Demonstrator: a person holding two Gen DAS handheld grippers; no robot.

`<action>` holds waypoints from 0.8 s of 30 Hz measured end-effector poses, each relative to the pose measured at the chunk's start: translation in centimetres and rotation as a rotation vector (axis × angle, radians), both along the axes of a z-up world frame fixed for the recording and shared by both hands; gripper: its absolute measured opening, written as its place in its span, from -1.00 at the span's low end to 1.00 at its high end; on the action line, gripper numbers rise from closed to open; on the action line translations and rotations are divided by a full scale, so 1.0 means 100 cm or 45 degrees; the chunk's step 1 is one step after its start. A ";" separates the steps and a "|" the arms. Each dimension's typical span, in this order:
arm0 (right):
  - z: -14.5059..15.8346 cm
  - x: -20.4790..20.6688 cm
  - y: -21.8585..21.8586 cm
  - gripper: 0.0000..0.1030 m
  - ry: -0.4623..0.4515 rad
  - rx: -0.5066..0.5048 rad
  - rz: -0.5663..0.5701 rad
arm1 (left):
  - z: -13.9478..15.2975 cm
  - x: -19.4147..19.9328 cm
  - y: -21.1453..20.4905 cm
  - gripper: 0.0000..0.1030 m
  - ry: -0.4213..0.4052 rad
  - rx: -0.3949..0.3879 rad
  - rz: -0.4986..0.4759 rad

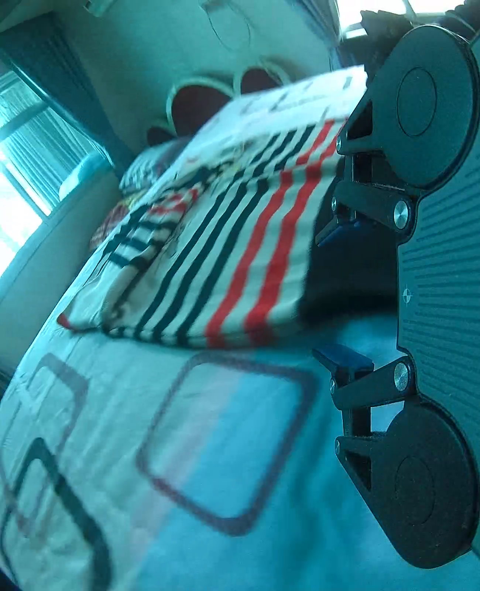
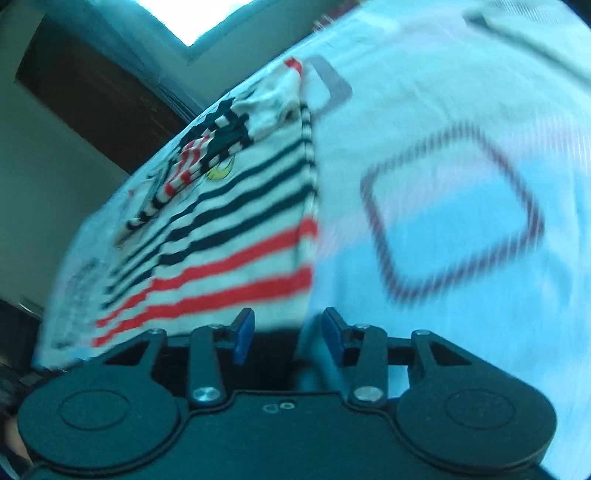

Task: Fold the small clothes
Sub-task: 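Move both grippers to the black hem of the folded sweater, then grasp the black hem with both grippers and lift it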

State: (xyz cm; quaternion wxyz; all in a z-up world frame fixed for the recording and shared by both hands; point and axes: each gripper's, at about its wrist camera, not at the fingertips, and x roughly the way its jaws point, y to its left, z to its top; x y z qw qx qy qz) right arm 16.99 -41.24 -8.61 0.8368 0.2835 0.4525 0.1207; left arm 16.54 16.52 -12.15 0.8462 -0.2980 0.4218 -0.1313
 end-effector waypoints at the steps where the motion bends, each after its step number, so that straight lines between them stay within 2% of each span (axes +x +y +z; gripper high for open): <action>1: -0.001 -0.007 0.001 -0.23 0.010 0.030 -0.006 | -0.002 -0.004 -0.002 0.12 0.001 -0.031 -0.007; 4: -0.009 -0.026 0.005 -0.29 0.022 0.111 -0.021 | -0.009 -0.011 -0.005 0.12 -0.013 -0.092 -0.015; 7: -0.018 -0.034 0.004 -0.32 0.020 0.216 -0.081 | -0.015 -0.003 -0.001 0.11 -0.011 -0.174 -0.003; 9: -0.023 -0.032 0.004 -0.39 0.024 0.281 -0.109 | -0.016 0.007 -0.002 0.10 -0.012 -0.192 -0.015; 14: -0.025 -0.025 0.013 -0.48 0.001 0.285 -0.101 | -0.019 0.018 -0.012 -0.02 -0.019 -0.225 -0.040; 15: -0.025 -0.024 0.014 -0.50 -0.004 0.286 -0.100 | -0.020 0.019 -0.015 -0.24 -0.010 -0.228 -0.050; 16: -0.025 -0.023 0.015 -0.52 -0.004 0.280 -0.098 | -0.021 0.020 -0.019 -0.35 0.004 -0.212 -0.063; 20: -0.024 -0.021 0.016 -0.62 -0.003 0.248 -0.083 | -0.017 0.018 -0.029 -0.35 -0.023 -0.133 -0.068; 22: -0.025 -0.019 0.017 -0.79 0.001 0.226 -0.088 | -0.017 0.019 -0.028 -0.36 -0.029 -0.131 -0.055; 23: -0.024 -0.018 0.017 -0.83 -0.003 0.209 -0.093 | -0.017 0.020 -0.028 -0.48 -0.033 -0.128 -0.046; 24: -0.021 -0.019 0.017 -0.87 -0.020 0.193 -0.097 | -0.017 0.020 -0.028 -0.87 -0.033 -0.108 -0.027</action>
